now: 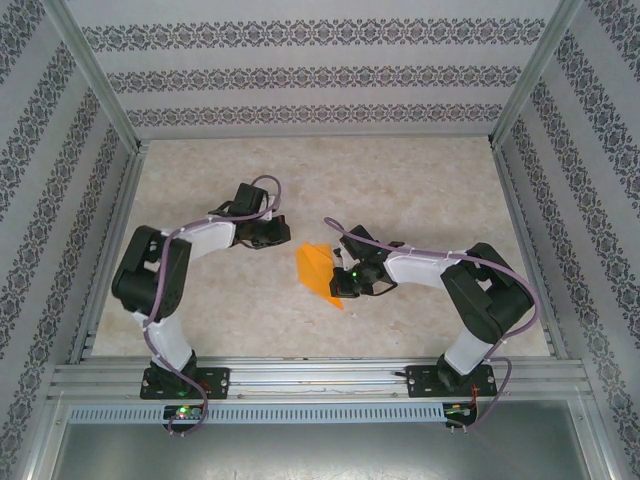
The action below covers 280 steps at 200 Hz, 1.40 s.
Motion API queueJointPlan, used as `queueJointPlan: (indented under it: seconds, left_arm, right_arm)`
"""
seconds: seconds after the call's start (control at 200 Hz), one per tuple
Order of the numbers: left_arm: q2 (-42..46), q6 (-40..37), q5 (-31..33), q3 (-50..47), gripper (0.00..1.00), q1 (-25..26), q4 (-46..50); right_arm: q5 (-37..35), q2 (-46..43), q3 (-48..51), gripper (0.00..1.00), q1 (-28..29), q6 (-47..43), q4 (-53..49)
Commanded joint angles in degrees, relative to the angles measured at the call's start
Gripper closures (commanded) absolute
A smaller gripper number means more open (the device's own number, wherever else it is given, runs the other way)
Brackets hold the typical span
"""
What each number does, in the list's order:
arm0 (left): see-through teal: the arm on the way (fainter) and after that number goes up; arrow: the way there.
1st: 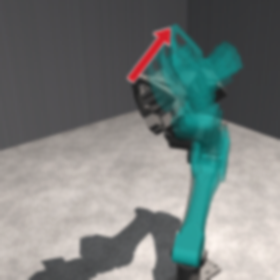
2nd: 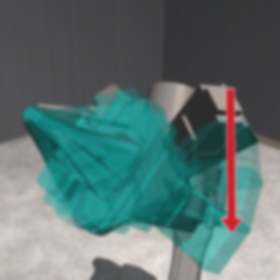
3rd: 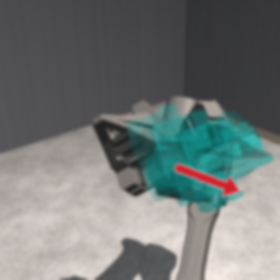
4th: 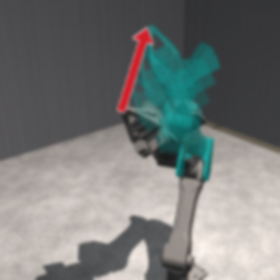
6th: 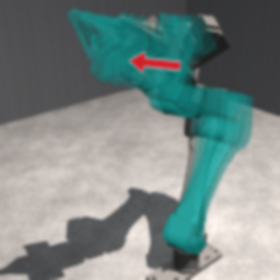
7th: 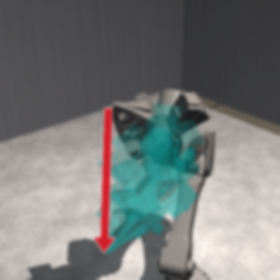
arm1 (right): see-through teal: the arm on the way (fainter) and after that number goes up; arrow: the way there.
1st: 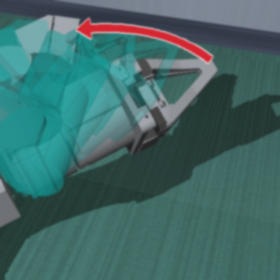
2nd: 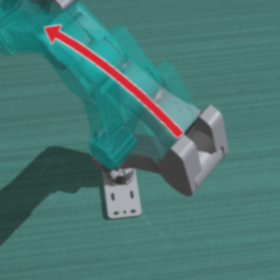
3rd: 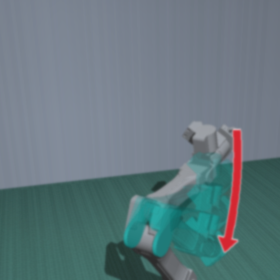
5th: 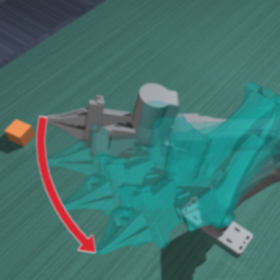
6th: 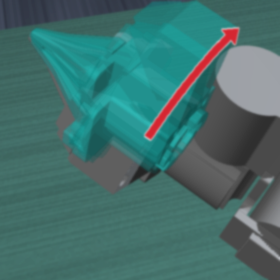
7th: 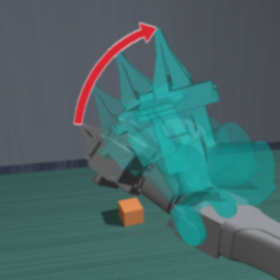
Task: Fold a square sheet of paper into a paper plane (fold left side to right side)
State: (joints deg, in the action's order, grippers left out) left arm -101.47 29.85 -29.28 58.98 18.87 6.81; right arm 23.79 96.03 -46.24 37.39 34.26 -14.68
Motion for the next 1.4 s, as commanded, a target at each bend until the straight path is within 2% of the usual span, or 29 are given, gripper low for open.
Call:
queueJointPlan:
  seconds: [0.0,0.16,0.315,0.51,0.844,1.049,1.394]
  left_arm:
    - [4.1,-0.5,-3.7,-2.7,1.00,2.2,-0.9]
    - [2.3,3.6,-9.3,-3.9,1.00,7.6,-7.0]
    - [-3.4,4.8,-8.4,-1.2,1.00,10.9,-8.6]
    - [-7.6,4.8,-5.7,0.1,1.00,11.1,-7.3]
    - [-9.9,3.4,-1.3,-0.5,1.00,11.1,-2.6]
    - [-10.4,3.6,-1.7,-0.8,1.00,11.0,-2.8]
    - [-10.8,3.7,-2.4,-0.9,1.00,11.0,-2.9]
  right_arm:
    - [-7.4,2.3,4.0,1.00,0.2,0.3,-9.2]
    - [-7.3,2.6,4.0,1.00,0.2,0.6,-8.7]
    - [-7.3,2.7,3.9,1.00,0.2,0.8,-8.6]
    - [-6.7,1.7,4.0,1.00,0.2,0.7,-8.4]
    - [1.4,-4.4,0.8,1.00,0.2,3.3,-4.2]
    - [5.2,-8.3,0.4,1.00,-0.5,4.2,-1.2]
    - [4.4,-2.8,-0.5,1.00,-0.6,9.0,8.9]
